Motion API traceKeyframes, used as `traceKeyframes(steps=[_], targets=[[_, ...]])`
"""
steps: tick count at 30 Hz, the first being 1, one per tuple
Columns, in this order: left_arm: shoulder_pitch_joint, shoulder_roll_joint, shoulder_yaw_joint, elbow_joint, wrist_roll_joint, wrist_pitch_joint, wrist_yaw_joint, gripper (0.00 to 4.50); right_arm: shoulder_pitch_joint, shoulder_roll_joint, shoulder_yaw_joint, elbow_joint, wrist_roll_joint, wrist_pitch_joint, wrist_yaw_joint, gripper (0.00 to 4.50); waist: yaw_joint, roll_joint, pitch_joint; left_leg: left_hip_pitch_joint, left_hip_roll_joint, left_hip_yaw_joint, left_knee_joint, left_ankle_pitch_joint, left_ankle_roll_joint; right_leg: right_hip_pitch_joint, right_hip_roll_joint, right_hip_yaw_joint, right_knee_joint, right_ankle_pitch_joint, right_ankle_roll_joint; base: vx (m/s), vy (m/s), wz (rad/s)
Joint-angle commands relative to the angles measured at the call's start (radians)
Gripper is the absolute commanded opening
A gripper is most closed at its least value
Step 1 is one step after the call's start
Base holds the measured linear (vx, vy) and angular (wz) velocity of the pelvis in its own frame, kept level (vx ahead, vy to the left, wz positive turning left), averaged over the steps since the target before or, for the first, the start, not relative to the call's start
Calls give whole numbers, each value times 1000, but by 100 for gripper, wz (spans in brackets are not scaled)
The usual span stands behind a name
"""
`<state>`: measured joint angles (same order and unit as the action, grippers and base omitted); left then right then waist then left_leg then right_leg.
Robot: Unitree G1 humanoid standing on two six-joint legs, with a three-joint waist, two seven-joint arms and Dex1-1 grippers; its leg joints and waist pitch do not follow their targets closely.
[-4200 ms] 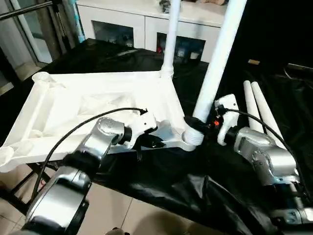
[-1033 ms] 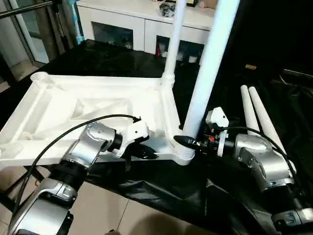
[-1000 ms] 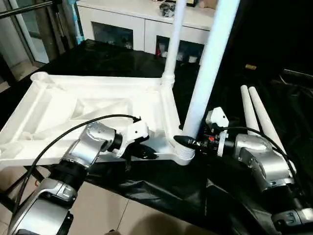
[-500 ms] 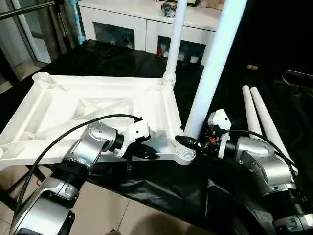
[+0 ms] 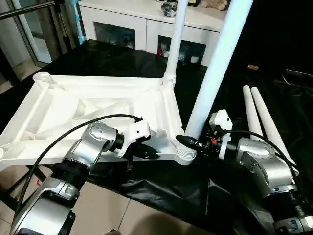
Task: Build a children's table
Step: Rotate leg to tighten
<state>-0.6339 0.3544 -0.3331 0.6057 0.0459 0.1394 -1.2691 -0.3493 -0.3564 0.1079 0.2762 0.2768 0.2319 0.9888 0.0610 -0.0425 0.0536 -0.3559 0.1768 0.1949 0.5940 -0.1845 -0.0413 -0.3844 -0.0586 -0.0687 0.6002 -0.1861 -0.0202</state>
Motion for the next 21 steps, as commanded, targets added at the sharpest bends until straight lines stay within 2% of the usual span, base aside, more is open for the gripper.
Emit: traceKeyframes(steps=[1, 8, 10, 11, 15, 19, 21], targets=[[-56, -15, 52, -15, -39, -26, 44, 0, 50, -16, 49, 63, -45, 41, 6, 187, -5, 3, -47, 17, 69, -39, -84, -340, -3, 20, -106, 60, -103, -469, -154, 0, 0, 0], [-53, -15, 55, -20, -43, -24, 43, 0, 43, -15, 52, 69, -47, 43, 6, 187, -6, 4, -45, 19, 69, -40, -84, -345, -2, 16, -105, 60, -106, -497, -142, 0, 0, 0], [-52, -13, 54, -21, -44, -22, 38, 0, 34, -14, 52, 70, -45, 47, 6, 187, -6, 13, -44, 20, 68, -41, -85, -355, -6, 14, -105, 60, -108, -500, -141, 0, 0, 0], [-52, -12, 53, -20, -43, -23, 35, 0, 31, -13, 51, 70, -45, 46, 5, 187, -7, 8, -46, 19, 68, -41, -85, -357, -7, 16, -105, 60, -108, -498, -141, 0, 0, 0], [-58, -13, 54, -15, -43, -22, 39, 0, 31, -6, 44, 75, -47, 42, -15, 187, -7, 9, -45, 20, 69, -41, -86, -361, -8, 15, -104, 60, -108, -492, -144, 0, 0, 0], [-70, -25, 62, -3, -42, -6, 66, 0, -2, 42, 13, 168, -101, 2, -178, 187, -14, 11, -46, 18, 68, -44, -88, -370, -23, 14, -106, 56, -106, -505, -145, 0, 0, 0], [-73, -30, 64, 0, -41, -1, 75, 0, -15, 56, 3, 199, -113, 0, -228, 187, -20, 9, -46, 15, 66, -47, -89, -372, -29, 18, -105, 55, -107, -506, -140, 0, 0, 0]])
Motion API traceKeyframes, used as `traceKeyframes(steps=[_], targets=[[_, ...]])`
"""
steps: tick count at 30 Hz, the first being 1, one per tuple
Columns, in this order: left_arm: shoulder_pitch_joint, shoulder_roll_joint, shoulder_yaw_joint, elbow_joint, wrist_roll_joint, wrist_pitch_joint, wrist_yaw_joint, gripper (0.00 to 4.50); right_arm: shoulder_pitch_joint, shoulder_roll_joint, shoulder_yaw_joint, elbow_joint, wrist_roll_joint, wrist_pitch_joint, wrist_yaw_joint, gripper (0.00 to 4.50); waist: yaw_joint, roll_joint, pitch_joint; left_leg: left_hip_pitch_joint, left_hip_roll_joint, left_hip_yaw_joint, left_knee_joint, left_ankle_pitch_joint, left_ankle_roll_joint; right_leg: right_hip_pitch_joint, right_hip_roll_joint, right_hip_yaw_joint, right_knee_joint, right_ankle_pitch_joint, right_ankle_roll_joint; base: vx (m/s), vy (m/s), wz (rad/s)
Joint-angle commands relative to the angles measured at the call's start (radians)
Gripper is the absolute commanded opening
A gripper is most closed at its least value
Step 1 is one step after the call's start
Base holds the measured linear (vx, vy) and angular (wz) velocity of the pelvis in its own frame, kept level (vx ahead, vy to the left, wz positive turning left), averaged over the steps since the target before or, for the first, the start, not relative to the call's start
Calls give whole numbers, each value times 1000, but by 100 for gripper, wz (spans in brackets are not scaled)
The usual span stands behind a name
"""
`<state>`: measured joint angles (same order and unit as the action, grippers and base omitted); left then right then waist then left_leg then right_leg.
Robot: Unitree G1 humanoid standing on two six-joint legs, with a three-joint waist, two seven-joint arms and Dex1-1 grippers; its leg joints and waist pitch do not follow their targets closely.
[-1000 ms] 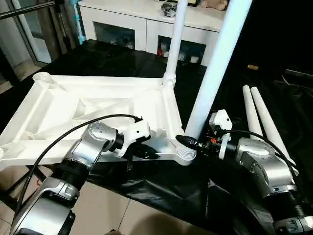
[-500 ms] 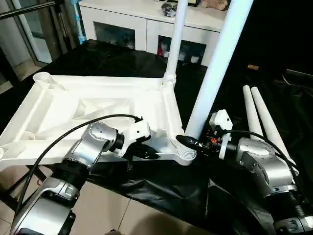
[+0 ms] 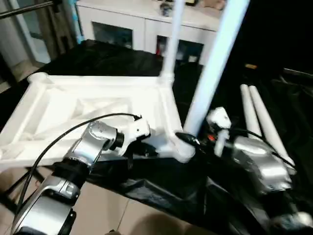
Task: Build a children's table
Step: Rotate leg to tighten
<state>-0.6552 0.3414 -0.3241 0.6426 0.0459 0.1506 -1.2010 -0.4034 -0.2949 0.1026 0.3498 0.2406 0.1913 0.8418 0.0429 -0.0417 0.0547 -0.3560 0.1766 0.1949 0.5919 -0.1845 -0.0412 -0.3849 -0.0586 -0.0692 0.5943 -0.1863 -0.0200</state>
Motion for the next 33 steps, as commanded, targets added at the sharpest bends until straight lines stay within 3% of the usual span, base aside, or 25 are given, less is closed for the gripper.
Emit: traceKeyframes(steps=[1, 5, 8, 12, 15, 16, 20, 25, 29, 33], targets=[[-59, -27, 58, -29, -35, 0, 35, 0, 19, 16, -4, 167, -91, 36, -147, 187, -5, 13, -45, 19, 65, -45, -86, -385, -29, 13, -105, 57, -104, -509, -143, 0, 0, 0], [-99, -81, 70, 21, -3, 34, 174, 0, -46, 82, -49, 273, -94, 36, -313, 187, -16, 13, -47, 18, 64, -46, -83, -381, -34, 13, -105, 57, -104, -509, -147, 0, 0, 0], [-139, -159, 76, 63, 13, 73, 311, 0, -118, 139, -84, 382, -87, 32, -447, 187, -18, 13, -51, 20, 64, -42, -82, -364, -38, 13, -103, 58, -98, -452, -173, 0, 0, 0], [-156, -238, 56, 63, 29, 102, 399, 0, -174, 171, -74, 454, -107, 19, -501, 187, -12, 13, -53, 19, 64, -34, -78, -318, -24, 18, -100, 61, -92, -350, -201, 0, 0, 0], [-149, -261, 41, 55, 38, 99, 400, 0, -199, 185, -60, 483, -121, 18, -502, 187, -6, 18, -57, 15, 62, -32, -78, -276, -3, 27, -99, 62, -86, -284, -210, 0, 0, 0], [-146, -262, 37, 57, 43, 95, 398, 0, -206, 189, -58, 491, -124, 19, -500, 187, -8, 26, -56, 13, 62, -32, -79, -278, -2, 28, -97, 61, -86, -271, -214, 0, 0, 0], [-139, -247, 29, 65, 51, 88, 393, 0, -227, 191, -56, 515, -132, 10, -488, 187, -10, 22, -56, 11, 61, -34, -80, -292, 0, 32, -98, 59, -88, -311, -206, 0, 0, 0], [-134, -233, 28, 61, 54, 71, 386, 0, -232, 186, -38, 524, -142, -10, -436, 187, -13, 17, -53, 14, 65, -38, -84, -326, -7, 25, -99, 57, -92, -376, -190, 0, 0, 0], [-105, -203, 18, 25, 41, 14, 319, 0, -215, 161, -27, 493, -136, -12, -329, 187, -11, 9, -54, 11, 64, -34, -82, -299, 9, 29, -101, 61, -91, -345, -195, 0, 0, 0], [-76, -167, 13, -15, 15, 3, 237, 0, -181, 120, -10, 444, -121, -24, -213, 187, -7, 9, -56, 6, 67, -32, -81, -250, 34, 36, -102, 62, -84, -284, -206, 0, 0, 0]])
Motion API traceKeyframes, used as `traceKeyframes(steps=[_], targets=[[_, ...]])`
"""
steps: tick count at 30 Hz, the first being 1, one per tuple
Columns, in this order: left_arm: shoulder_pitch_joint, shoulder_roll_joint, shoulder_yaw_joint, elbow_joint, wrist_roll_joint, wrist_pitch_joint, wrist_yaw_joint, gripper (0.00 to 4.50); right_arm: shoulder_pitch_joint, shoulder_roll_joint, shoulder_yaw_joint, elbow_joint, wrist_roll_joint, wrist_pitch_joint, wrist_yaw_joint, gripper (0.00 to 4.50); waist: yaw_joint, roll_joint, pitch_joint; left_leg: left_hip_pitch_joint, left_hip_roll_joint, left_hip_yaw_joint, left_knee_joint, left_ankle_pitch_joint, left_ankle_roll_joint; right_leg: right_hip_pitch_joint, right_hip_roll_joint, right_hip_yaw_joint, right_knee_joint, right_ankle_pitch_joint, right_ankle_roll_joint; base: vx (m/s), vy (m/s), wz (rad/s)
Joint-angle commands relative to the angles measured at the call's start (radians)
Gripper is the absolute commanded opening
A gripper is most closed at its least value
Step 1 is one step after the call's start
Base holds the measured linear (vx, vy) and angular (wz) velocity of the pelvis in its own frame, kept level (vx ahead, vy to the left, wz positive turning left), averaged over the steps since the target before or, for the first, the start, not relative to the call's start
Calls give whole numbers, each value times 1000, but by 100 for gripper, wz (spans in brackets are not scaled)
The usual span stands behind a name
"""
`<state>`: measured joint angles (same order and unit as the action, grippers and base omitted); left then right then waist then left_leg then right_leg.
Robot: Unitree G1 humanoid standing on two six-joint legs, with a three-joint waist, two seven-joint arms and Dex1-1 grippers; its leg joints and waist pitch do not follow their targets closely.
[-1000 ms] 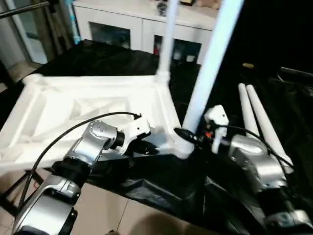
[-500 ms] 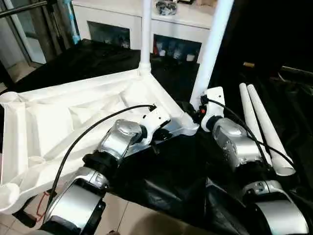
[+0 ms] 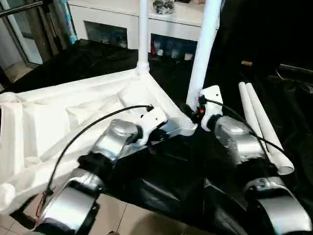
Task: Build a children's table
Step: Rotate leg to tighten
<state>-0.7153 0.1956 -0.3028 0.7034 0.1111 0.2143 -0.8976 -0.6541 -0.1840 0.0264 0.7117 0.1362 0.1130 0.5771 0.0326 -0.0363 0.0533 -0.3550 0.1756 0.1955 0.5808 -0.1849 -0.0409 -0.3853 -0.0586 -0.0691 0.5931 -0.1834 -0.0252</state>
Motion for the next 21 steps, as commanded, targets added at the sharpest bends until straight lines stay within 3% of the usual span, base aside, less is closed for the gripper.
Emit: traceKeyframes(steps=[1, 8, 17, 21], targets=[[-6, -7, -9, -88, -60, -84, -96, 0, 84, -6, 72, 60, -10, 54, 89, 187, 2, 3, -54, 5, 67, -31, -70, -241, 39, 35, -102, 61, -83, -277, -206, 0, 0, 0], [23, 74, 8, -122, -112, -139, -247, 0, 189, -89, 85, -117, 56, 60, 331, 187, 6, 3, -57, 5, 69, -28, -68, -201, 65, 39, -98, 62, -72, -199, -229, 0, 0, 0], [-13, 112, 52, -51, -132, -178, -302, 0, 276, -150, 99, -242, 118, 115, 472, 187, 19, 2, -55, 11, 70, -28, -68, -208, 50, 38, -101, 61, -77, -242, -222, 0, 0, 0], [-21, 116, 59, -35, -137, -187, -314, 0, 291, -160, 99, -265, 123, 126, 492, 187, 24, 1, -58, 10, 70, -27, -67, -189, 48, 39, -100, 61, -71, -207, -230, 0, 0, 0]])
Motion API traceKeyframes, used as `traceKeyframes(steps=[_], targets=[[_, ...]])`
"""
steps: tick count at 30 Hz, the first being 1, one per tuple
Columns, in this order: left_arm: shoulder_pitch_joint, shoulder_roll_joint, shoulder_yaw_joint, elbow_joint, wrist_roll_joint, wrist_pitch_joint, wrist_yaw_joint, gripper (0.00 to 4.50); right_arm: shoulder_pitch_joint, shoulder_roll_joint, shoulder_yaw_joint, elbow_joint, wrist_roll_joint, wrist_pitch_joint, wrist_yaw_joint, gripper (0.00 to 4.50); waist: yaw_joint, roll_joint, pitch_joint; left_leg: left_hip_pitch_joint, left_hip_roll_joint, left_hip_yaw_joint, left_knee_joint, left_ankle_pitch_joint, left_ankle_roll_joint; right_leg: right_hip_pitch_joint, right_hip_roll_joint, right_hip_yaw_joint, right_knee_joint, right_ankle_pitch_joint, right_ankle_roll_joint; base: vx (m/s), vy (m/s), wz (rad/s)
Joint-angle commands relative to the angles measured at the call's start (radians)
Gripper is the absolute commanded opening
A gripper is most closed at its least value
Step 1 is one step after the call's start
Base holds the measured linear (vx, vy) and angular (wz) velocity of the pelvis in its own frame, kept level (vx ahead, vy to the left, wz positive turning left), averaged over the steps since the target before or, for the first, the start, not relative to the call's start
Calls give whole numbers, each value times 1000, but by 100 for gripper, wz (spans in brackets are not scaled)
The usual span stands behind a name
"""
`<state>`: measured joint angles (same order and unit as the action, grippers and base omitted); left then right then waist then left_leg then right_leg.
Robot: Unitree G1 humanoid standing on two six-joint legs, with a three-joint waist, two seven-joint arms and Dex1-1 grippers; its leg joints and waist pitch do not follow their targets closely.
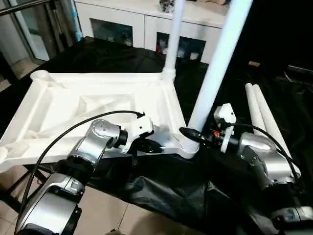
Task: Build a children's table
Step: Rotate leg to tighten
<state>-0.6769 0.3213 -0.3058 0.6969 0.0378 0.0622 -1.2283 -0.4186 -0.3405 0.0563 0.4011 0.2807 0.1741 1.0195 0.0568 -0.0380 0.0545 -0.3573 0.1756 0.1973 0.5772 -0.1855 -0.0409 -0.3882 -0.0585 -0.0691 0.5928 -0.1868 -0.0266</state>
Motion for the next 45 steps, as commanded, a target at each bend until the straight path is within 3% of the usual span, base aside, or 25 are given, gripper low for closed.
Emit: traceKeyframes(steps=[1, 7, 13, 19, 20, 22, 27, 28, 29, 32, 37, 45], targets=[[-63, -9, 65, -19, -59, -39, 19, 0, 61, -8, 70, 38, -21, 69, 56, 187, 0, 4, -58, 12, 69, -28, -63, -190, 49, 41, -100, 60, -72, -207, -227, 0, 0, 0], [-72, -9, 72, 11, -45, -54, 32, 0, 75, -13, 68, 26, -23, 65, 48, 187, 7, 1, -59, 12, 69, -28, -62, -179, 49, 43, -102, 60, -72, -216, -221, 0, 0, 0], [-65, -9, 68, 10, -53, -58, 27, 0, 47, 30, -52, 44, 56, 105, -53, 187, 4, 1, -59, 12, 69, -29, -62, -189, 44, 42, -104, 60, -73, -233, -223, 0, 0, 0], [-67, -12, 70, 20, -51, -62, 33, 0, 94, 16, -69, -10, 81, 124, -46, 187, 9, -1, -61, 11, 68, -28, -60, -163, 51, 44, -102, 60, -69, -192, -221, 0, 0, 0], [-68, -12, 70, 21, -51, -62, 34, 0, 107, 15, -69, -22, 82, 127, -44, 187, 10, 3, -62, 11, 68, -29, -60, -158, 51, 45, -103, 60, -66, -185, -222, 0, 0, 0], [-71, -13, 70, 24, -50, -62, 36, 0, 134, 11, -66, -52, 84, 135, -42, 187, 10, 2, -62, 11, 69, -28, -60, -155, 53, 46, -102, 59, -67, -174, -224, 0, 0, 0], [-77, -16, 69, 38, -46, -67, 45, 0, 189, 4, -41, -118, 68, 130, -62, 187, 16, 1, -58, 13, 68, -29, -62, -184, 45, 42, -103, 58, -76, -250, -201, 0, 0, 0], [-78, -16, 68, 38, -46, -66, 43, 0, 194, 6, -36, -129, 57, 128, -82, 187, 17, 11, -58, 15, 68, -29, -62, -191, 39, 40, -102, 59, -78, -254, -199, 0, 0, 0], [-78, -16, 68, 38, -46, -66, 43, 0, 194, 6, -36, -129, 57, 128, -83, 187, 16, 7, -59, 14, 68, -29, -63, -190, 37, 41, -101, 59, -78, -249, -197, 0, 0, 0], [-82, -16, 61, 41, -39, -73, 37, 0, 174, 8, -1, -125, 0, 121, -126, 187, 15, 10, -61, 13, 67, -30, -63, -180, 33, 43, -98, 58, -72, -208, -206, 0, 0, 0], [-82, -10, 35, 45, -6, -94, 32, 0, 119, 15, 60, -71, -73, 115, -168, 187, 3, 9, -56, 12, 66, -34, -66, -221, 17, 43, -100, 57, -77, -278, -196, 0, 0, 0], [-83, 3, 3, 49, 29, -111, 34, 0, 73, 15, 123, -5, -112, 120, -134, 187, -9, 7, -54, 17, 67, -36, -67, -267, 8, 38, -101, 59, -83, -328, -188, 0, 0, 0]])
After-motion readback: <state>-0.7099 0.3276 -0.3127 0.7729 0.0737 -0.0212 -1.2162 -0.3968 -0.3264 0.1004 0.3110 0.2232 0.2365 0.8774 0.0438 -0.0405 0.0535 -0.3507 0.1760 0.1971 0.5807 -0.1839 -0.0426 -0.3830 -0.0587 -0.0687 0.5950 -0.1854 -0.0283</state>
